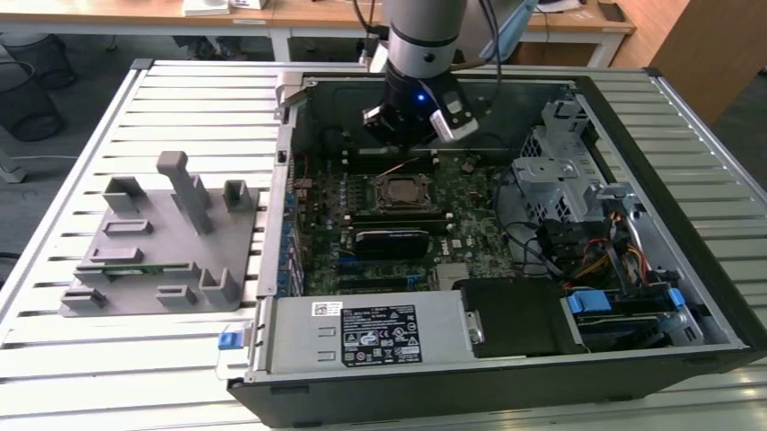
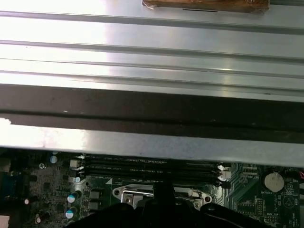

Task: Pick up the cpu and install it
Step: 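Install the first cpu locking lever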

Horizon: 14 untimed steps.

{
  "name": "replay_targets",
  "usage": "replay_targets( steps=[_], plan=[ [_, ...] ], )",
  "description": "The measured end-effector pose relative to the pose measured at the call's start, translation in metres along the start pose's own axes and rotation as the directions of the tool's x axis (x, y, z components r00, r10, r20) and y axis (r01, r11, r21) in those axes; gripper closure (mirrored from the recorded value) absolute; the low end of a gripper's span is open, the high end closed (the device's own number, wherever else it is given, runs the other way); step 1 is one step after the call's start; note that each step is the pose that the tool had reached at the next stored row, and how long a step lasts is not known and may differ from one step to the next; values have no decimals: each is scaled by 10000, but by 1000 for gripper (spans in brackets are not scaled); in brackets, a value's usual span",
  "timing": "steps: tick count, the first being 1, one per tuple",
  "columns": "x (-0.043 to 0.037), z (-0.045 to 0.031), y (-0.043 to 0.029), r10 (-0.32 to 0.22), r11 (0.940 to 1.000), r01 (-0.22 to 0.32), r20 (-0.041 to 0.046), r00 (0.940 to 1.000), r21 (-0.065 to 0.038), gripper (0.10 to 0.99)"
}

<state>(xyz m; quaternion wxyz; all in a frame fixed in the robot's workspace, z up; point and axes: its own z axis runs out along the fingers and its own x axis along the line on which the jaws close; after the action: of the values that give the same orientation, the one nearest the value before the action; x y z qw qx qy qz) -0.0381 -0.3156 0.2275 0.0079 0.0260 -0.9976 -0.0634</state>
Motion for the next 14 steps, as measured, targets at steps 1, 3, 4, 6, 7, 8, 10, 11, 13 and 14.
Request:
replay_targets(
  steps=[1,3,4,6,7,8,10,11,13,14],
  plan=[
    [-11,4,0,-1,10000,1,0,10000,1,980],
    [-37,13,5,-1,10000,1,0,10000,1,980],
    [-48,17,8,-1,10000,1,0,10000,1,980],
    [-63,28,15,-1,10000,1,1,10000,3,980],
    [-68,35,17,-2,10000,2,1,10000,5,980],
    [-70,42,18,0,10000,0,1,10000,8,980],
    [-78,57,18,-1,10000,1,0,10000,10,980],
    [-83,64,17,-1,10000,1,0,10000,10,980],
    [-96,81,15,-1,10000,1,1,10000,9,980],
    [-101,88,15,-3,10000,3,0,10000,10,980]
  ],
)
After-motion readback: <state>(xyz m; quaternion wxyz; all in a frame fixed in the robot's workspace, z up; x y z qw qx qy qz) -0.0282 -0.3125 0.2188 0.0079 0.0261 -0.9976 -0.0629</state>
